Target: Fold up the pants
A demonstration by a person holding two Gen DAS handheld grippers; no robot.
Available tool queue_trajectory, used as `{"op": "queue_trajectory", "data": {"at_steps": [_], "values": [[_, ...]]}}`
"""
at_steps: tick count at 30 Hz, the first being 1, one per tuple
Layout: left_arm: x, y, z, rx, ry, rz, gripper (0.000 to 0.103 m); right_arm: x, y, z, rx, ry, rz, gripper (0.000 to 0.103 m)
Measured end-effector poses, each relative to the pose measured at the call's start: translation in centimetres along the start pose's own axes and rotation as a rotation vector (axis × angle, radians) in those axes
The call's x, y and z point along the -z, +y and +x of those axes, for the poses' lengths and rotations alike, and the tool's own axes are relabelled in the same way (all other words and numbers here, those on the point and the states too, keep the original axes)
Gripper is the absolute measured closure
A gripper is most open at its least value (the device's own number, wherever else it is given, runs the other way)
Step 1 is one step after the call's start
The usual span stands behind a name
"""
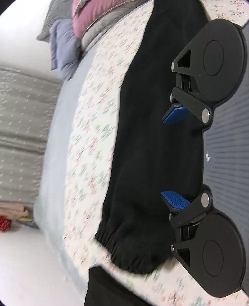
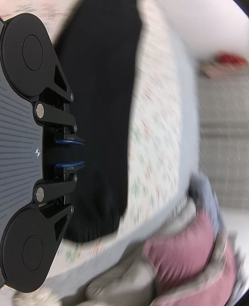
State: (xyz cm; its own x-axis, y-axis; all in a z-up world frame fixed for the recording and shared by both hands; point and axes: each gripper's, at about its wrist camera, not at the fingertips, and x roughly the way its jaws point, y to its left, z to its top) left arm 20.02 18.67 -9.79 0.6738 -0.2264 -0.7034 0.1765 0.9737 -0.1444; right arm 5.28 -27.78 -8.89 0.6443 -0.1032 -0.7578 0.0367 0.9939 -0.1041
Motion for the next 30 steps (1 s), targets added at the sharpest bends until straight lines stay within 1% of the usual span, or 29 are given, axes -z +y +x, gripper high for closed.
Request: {"op": "queue_trajectory", "data": {"at_steps": [1,2,3,4,5,6,8,10,11,12,14,17,18,19,20,21,22,23,25,26,27,28,29,30], "values": [[0.3,-0.5,0.8,-0.002,0.036,0.006,0.01,0.0,0.9,0.6,-0.002,0.023,-0.035,0.084],[0.8,-1.0,1.8,-0.022,0.079,0.016,0.01,0.2,1.7,1.4,0.01,0.05,-0.066,0.084],[1.2,-1.3,2.6,-0.052,0.102,0.032,0.01,0.4,2.2,1.8,0.03,0.058,-0.098,0.084],[1.6,-1.5,3.0,-0.079,0.105,0.056,0.009,0.6,2.3,1.8,0.034,0.057,-0.113,0.084],[1.8,-1.5,3.2,-0.102,0.101,0.083,0.008,0.5,1.9,1.7,0.032,0.062,-0.103,0.084],[1.8,-1.4,3.2,-0.112,0.104,0.086,0.008,0.5,1.1,1.7,0.04,0.069,-0.079,0.083],[1.7,-0.4,2.9,-0.109,0.123,0.043,0.008,0.6,-0.3,1.7,0.11,0.083,-0.064,0.081],[1.6,0.2,2.6,-0.108,0.138,0.032,0.008,0.9,-1.4,1.9,0.228,0.1,-0.101,0.081],[1.5,0.4,2.4,-0.111,0.143,0.031,0.008,0.9,-1.9,2.0,0.248,0.101,-0.099,0.08],[1.2,0.7,2.2,-0.115,0.142,0.018,0.01,0.8,-2.6,1.8,0.239,0.099,-0.07,0.078],[0.7,1.2,1.3,-0.117,0.117,-0.033,0.013,0.7,-3.3,1.4,0.229,0.097,-0.016,0.078],[0.2,2.1,-0.4,-0.076,0.045,-0.071,0.013,0.6,-3.2,0.8,0.289,0.082,-0.027,0.078],[0.1,2.2,-0.8,-0.067,0.036,-0.071,0.011,0.5,-3.1,0.5,0.319,0.076,-0.031,0.078],[0.1,2.4,-0.7,-0.074,0.042,-0.068,0.01,0.4,-3.2,0.4,0.336,0.077,-0.024,0.078],[0.2,2.7,-0.3,-0.096,0.065,-0.072,0.01,0.4,-3.5,0.4,0.341,0.083,-0.007,0.078],[0.4,3.1,0.5,-0.112,0.106,-0.08,0.01,0.2,-3.8,0.6,0.344,0.091,0.013,0.078],[0.6,3.4,1.1,-0.11,0.139,-0.088,0.01,0.1,-4.1,0.7,0.348,0.1,0.033,0.078],[0.6,3.5,1.8,-0.109,0.146,-0.086,0.01,-0.1,-4.3,0.7,0.351,0.098,0.045,0.078],[0.4,3.1,1.6,-0.121,0.143,-0.065,0.01,-0.5,-4.3,0.0,0.324,0.062,0.076,0.074],[0.3,3.1,1.1,-0.12,0.135,-0.069,0.01,-0.8,-4.2,-0.2,0.303,0.04,0.083,0.07],[0.0,3.1,0.9,-0.113,0.121,-0.077,0.01,-1.0,-4.0,-0.5,0.278,0.019,0.094,0.065],[-0.2,3.2,0.6,-0.102,0.1,-0.08,0.01,-1.3,-3.8,-0.7,0.256,0.001,0.103,0.062],[-0.5,3.0,0.2,-0.093,0.075,-0.081,0.009,-1.6,-3.5,-0.6,0.239,-0.007,0.105,0.057],[-0.9,2.9,-0.1,-0.086,0.05,-0.083,0.008,-2.0,-3.2,-0.4,0.224,-0.007,0.101,0.055]]}}
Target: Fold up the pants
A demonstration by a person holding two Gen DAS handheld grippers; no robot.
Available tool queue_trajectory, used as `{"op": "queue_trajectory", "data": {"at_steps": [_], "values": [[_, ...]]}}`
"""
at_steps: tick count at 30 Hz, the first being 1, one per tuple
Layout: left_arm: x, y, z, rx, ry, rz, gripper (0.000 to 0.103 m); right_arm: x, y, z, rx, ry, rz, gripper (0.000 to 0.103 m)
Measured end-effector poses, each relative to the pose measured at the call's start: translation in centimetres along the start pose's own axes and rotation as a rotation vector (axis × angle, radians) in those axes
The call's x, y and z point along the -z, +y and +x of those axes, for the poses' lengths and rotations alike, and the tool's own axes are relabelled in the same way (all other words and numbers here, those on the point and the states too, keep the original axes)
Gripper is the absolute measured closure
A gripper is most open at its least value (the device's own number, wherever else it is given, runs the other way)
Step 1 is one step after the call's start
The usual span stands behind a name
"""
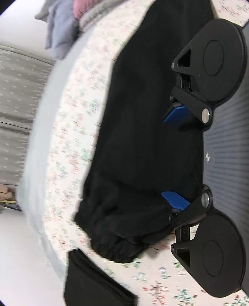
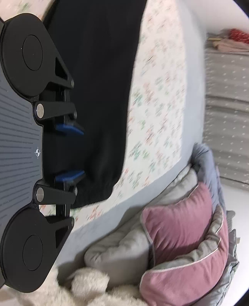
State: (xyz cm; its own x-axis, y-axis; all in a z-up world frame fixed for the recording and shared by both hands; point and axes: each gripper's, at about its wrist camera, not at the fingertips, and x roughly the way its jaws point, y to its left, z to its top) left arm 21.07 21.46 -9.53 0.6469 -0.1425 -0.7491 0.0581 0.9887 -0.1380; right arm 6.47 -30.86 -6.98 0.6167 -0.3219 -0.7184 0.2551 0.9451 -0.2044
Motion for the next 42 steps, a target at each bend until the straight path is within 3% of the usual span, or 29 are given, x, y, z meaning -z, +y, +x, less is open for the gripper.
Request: {"op": "queue_trajectory", "data": {"at_steps": [4,10,15,17,20,21,24,25,28,31,33,35,37,42], "values": [[-1.5,-0.4,0.0,0.036,-0.045,-0.031,0.006,-1.7,2.9,0.8,-0.06,-0.013,-0.042,0.055],[-2.3,-1.7,2.2,0.046,0.003,-0.023,0.006,-3.5,10.3,1.7,-0.256,-0.022,-0.158,0.05],[-1.7,-2.8,4.4,0.029,0.085,0.033,0.006,-3.2,15.9,3.2,-0.319,0.028,-0.289,0.049],[-1.5,-2.8,5.1,-0.006,0.101,0.067,0.004,-2.9,17.2,4.2,-0.324,0.07,-0.311,0.049],[-1.3,-2.4,5.7,-0.014,0.123,0.069,0.001,-2.9,16.2,5.4,-0.331,0.1,-0.239,0.031],[-1.3,-2.2,5.7,-0.018,0.133,0.066,0.001,-3.0,15.2,5.9,-0.327,0.117,-0.197,0.03],[-1.5,-1.1,4.9,-0.029,0.127,0.054,0.001,-3.3,12.4,6.7,-0.179,0.12,-0.162,0.028],[-1.6,-0.5,4.4,-0.032,0.115,0.035,0.001,-3.4,11.3,6.9,-0.131,0.124,-0.137,0.027],[-2.3,2.3,2.3,-0.009,0.057,-0.069,0.001,-3.5,9.2,7.1,-0.152,0.153,-0.025,0.028],[-2.8,6.1,-0.7,0.041,-0.044,-0.194,0.001,-3.8,11.0,5.5,-0.166,0.088,-0.102,0.028],[-2.8,8.6,-1.9,0.055,-0.091,-0.283,0.001,-4.4,12.6,4.2,-0.232,0.037,-0.115,0.028],[-2.7,10.7,-2.4,-0.025,-0.118,-0.368,0.001,-5.5,14.6,3.2,-0.321,-0.003,-0.105,0.028],[-2.6,12.6,-2.3,-0.05,-0.13,-0.423,0.001,-6.9,17.3,2.6,-0.416,-0.028,-0.111,0.028],[-2.1,14.1,-2.0,0.023,-0.127,-0.521,0.001,-11.0,25.7,3.6,-0.594,-0.031,-0.169,0.028]]}}
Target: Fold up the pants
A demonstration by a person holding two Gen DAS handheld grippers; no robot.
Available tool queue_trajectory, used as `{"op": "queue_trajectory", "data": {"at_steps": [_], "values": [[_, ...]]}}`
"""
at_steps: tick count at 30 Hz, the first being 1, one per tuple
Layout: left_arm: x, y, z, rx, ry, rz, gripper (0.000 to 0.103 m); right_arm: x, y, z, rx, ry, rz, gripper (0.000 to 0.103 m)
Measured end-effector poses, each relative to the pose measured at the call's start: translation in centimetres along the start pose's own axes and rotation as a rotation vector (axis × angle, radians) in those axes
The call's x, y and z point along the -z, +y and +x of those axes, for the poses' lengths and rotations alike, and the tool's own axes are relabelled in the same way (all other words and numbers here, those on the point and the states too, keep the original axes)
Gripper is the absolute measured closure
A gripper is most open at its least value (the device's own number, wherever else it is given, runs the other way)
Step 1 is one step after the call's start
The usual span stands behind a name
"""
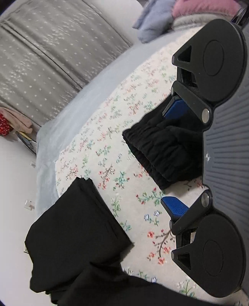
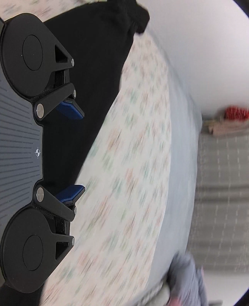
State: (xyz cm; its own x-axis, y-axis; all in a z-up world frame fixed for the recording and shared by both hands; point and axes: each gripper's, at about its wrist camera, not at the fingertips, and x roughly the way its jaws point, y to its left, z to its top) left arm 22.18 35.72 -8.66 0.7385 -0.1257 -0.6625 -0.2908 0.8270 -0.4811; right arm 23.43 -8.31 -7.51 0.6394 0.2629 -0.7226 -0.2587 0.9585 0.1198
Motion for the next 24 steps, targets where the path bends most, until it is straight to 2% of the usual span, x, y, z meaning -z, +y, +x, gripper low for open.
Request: {"op": "queue_trajectory", "data": {"at_steps": [5,7,8,9,10,11,12,16,22,24], "values": [[0.8,-1.4,1.1,-0.001,0.043,0.042,0.001,-4.3,2.6,6.1,-0.116,0.048,0.054,0.028],[0.8,-1.6,1.7,0.008,0.055,0.045,0.002,-4.9,2.6,8.5,-0.127,0.085,0.08,0.028],[0.9,-1.8,1.9,0.004,0.055,0.049,0.004,-4.9,2.4,9.4,-0.122,0.109,0.084,0.028],[1.0,-2.0,2.1,-0.005,0.056,0.059,0.014,-4.6,2.4,10.5,-0.116,0.139,0.077,0.029],[1.2,-2.2,2.5,-0.036,0.066,0.073,0.019,-4.2,2.4,11.2,-0.119,0.159,0.06,0.033],[1.3,-2.4,2.9,-0.085,0.076,0.09,0.03,-3.5,2.6,10.9,-0.135,0.155,0.044,0.054],[1.6,-2.6,3.2,-0.127,0.082,0.107,0.035,-2.7,3.0,10.2,-0.153,0.124,0.03,0.074],[2.3,-2.7,3.7,-0.194,0.095,0.14,0.04,0.0,5.7,5.7,-0.175,0.023,-0.111,0.076],[2.9,-2.8,4.0,-0.239,0.098,0.174,0.041,3.6,9.4,3.7,-0.179,0.036,-0.332,0.073],[3.0,-3.0,4.0,-0.25,0.096,0.18,0.041,3.6,9.5,3.4,-0.183,0.035,-0.343,0.073]]}}
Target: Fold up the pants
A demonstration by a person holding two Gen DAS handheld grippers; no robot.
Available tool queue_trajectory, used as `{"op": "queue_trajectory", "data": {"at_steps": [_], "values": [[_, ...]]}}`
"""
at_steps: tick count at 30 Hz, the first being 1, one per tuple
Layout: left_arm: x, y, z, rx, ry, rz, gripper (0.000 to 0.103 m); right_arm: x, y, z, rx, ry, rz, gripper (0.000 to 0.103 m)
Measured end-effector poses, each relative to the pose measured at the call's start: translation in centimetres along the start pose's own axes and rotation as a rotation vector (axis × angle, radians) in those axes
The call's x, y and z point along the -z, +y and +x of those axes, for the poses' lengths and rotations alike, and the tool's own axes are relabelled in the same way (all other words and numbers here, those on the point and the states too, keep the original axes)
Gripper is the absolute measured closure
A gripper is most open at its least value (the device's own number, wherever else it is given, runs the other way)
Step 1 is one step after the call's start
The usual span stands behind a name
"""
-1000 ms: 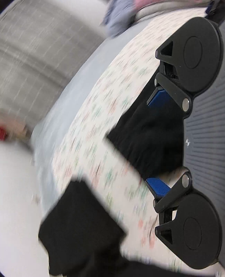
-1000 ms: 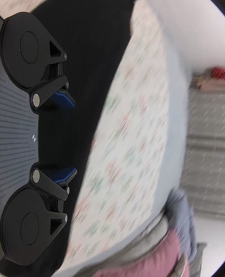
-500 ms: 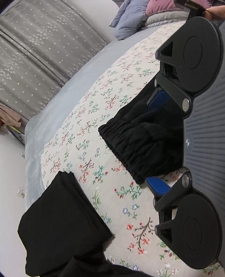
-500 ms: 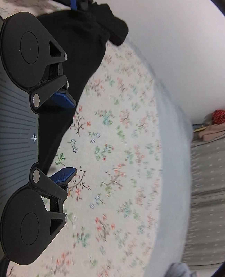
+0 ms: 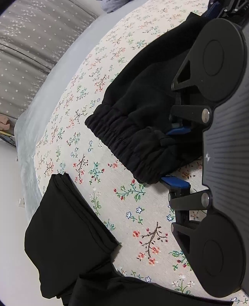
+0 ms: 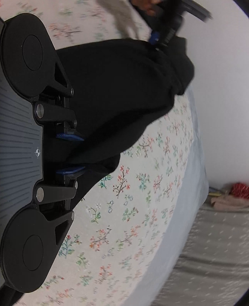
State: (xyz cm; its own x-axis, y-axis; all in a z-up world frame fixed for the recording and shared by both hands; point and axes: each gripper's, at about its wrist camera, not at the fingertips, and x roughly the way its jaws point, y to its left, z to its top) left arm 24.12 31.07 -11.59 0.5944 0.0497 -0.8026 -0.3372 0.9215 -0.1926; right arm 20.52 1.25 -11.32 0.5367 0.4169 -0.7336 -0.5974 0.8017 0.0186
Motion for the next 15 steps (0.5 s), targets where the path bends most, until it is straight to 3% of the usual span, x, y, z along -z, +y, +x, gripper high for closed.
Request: {"op": "queue_trajectory", "data": {"at_steps": [5,8,13,15], "values": [[0.2,-0.5,0.3,-0.025,-0.003,0.021,0.041,-1.3,-2.6,0.8,-0.06,-0.007,0.111,0.066],[0.2,-0.6,0.3,-0.028,0.0,0.023,0.041,-2.5,-4.2,1.0,-0.128,-0.016,0.193,0.047],[0.2,-0.7,0.4,-0.029,0.002,0.024,0.041,-3.6,-7.5,3.8,-0.186,0.067,0.358,0.045],[0.2,-0.7,0.4,-0.03,0.001,0.03,0.04,-3.8,-9.3,4.7,-0.257,0.085,0.452,0.043]]}}
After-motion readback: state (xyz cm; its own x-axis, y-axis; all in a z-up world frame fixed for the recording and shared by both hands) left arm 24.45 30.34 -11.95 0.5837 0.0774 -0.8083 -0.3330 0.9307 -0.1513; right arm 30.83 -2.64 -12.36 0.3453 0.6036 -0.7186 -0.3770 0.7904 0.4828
